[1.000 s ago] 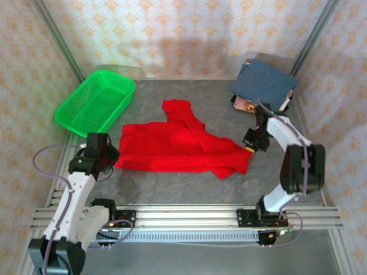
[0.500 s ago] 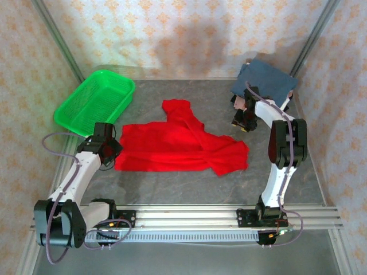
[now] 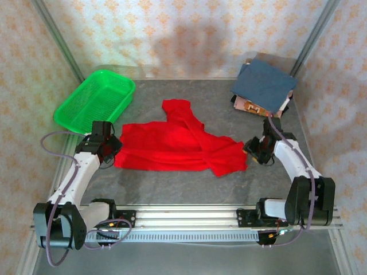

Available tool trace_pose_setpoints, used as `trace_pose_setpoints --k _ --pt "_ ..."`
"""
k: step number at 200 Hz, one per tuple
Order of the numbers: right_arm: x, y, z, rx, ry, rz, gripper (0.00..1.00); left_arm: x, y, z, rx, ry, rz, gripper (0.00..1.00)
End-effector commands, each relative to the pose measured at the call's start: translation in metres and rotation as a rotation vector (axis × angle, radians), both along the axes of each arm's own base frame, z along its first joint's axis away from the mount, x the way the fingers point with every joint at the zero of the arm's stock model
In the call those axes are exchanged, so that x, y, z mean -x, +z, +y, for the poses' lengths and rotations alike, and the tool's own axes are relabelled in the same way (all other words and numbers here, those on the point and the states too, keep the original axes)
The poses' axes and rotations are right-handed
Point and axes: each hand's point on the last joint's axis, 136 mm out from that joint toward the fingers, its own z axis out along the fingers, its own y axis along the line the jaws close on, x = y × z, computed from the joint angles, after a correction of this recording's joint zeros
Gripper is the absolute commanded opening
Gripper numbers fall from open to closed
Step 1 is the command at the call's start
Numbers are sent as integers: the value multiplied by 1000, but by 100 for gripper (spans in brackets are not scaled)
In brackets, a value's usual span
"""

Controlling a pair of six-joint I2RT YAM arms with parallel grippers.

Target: Fold and stack the t-shirts

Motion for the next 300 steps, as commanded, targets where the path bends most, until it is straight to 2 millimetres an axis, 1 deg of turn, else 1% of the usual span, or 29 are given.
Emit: trace_pose_setpoints --k 1,26,41,56,74,99,140,176,200,212,221,229,239,248,261,273,283,297,300 --pt "13 -13 -4 -6 -65 45 42 2 0 2 -4 -6 -9 0" --pt "15 -22 -5 1 -54 61 34 5 3 2 -12 -12 -13 0" --pt "17 -27 -3 -10 -45 69 31 7 2 3 -16 -10 -9 0" --pt "17 -34 -3 -5 -43 67 31 9 1 3 -13 -8 -10 0" --pt "15 -39 1 -30 -33 62 32 12 0 3 -14 -5 -9 0" --pt "10 -40 6 -61 -17 49 32 14 1 4 -19 -4 -9 0" --pt "9 -40 13 -98 -8 30 33 17 1 5 -24 -1 -8 0" --pt "11 -47 14 -105 3 49 32 17 1 5 -25 1 -10 0" --pt "9 -53 14 -111 -11 60 25 18 -1 5 -28 2 -5 0" --pt "7 -54 12 -100 -17 70 17 18 0 6 -29 4 -5 0" --pt "6 -51 10 -85 -24 67 11 19 1 6 -33 5 -5 0" --pt "2 -45 7 -75 -34 50 6 19 2 7 -34 6 -9 0" --pt "-5 -33 5 -64 -47 16 0 19 6 8 -39 8 -15 0" --pt "-11 -22 4 -60 -56 -9 0 18 12 8 -43 9 -26 0" --pt "-21 0 3 -60 -64 -56 0 15 23 9 -47 10 -47 0" --pt "-33 28 4 -72 -71 -117 0 12 38 10 -52 12 -74 0" --pt "-45 56 6 -91 -78 -179 0 9 52 10 -47 11 -100 0" --pt "-61 102 9 -124 -87 -288 0 1 84 7 -41 -1 -164 0" --pt "-66 115 9 -130 -88 -318 0 0 92 8 -41 -1 -177 0"
